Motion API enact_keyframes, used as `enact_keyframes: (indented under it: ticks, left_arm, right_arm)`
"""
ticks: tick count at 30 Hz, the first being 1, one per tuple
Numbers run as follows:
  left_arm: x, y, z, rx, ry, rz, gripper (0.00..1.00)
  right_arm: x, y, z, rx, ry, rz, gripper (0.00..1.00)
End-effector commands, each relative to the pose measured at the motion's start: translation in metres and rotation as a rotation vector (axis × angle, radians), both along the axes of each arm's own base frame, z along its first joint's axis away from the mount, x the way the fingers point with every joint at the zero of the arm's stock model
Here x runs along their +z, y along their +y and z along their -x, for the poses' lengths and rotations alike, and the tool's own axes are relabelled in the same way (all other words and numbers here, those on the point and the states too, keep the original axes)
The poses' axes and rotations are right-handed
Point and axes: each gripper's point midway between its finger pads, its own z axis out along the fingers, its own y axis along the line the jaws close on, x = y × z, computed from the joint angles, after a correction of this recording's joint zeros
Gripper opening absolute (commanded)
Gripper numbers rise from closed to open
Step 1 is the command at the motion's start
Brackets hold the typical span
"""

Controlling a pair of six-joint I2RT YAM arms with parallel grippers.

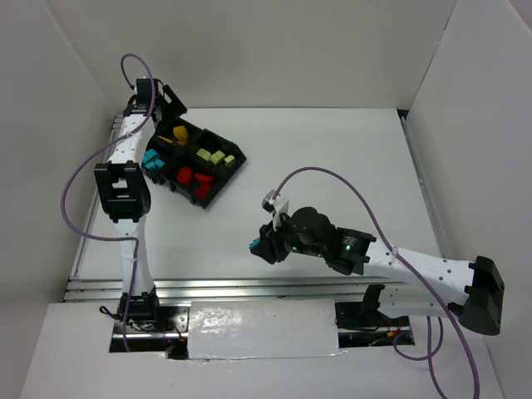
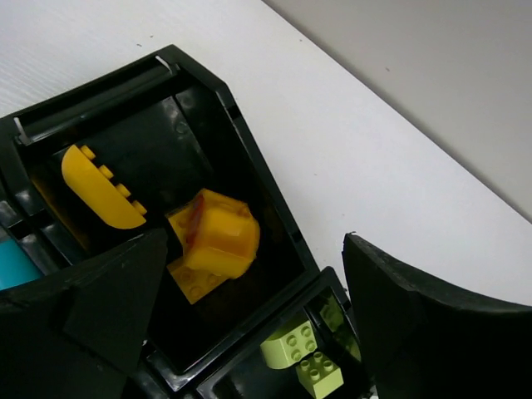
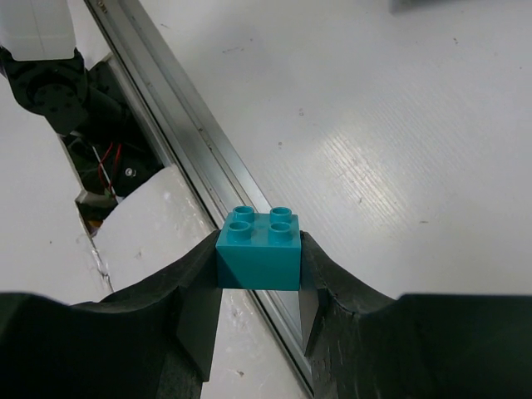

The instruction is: Sort the legos into containers by color

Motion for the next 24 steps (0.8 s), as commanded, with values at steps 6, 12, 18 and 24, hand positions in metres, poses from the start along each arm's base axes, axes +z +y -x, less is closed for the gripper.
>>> enact_keyframes:
  ticks: [6, 12, 18, 24]
  left_arm:
    - [0.093, -0.019, 0.040, -0.110, -0.133, 0.090, 0.99]
    - [0.136, -0.125, 0.172, -0.463, -0.282, 0.347, 0.97]
    - [0.130, -0.242, 0.299, -0.839, -0.287, 0.440, 0.97]
    - [0.109, -0.284, 0.368, -1.066, -0.188, 0.544, 0.94]
  right_arm:
    - [0.023, -0.005, -0.018, -0.104, -0.050, -0.019, 0.00]
    - [0.050, -0.017, -0.046, -0.234, -0.115, -0.020, 0.00]
    - [0.049, -0.020, -0.057, -0.246, -0.116, 0.055, 0.00]
    - [0.043, -0.017, -0.052, -0.213, -0.093, 0.081, 0.00]
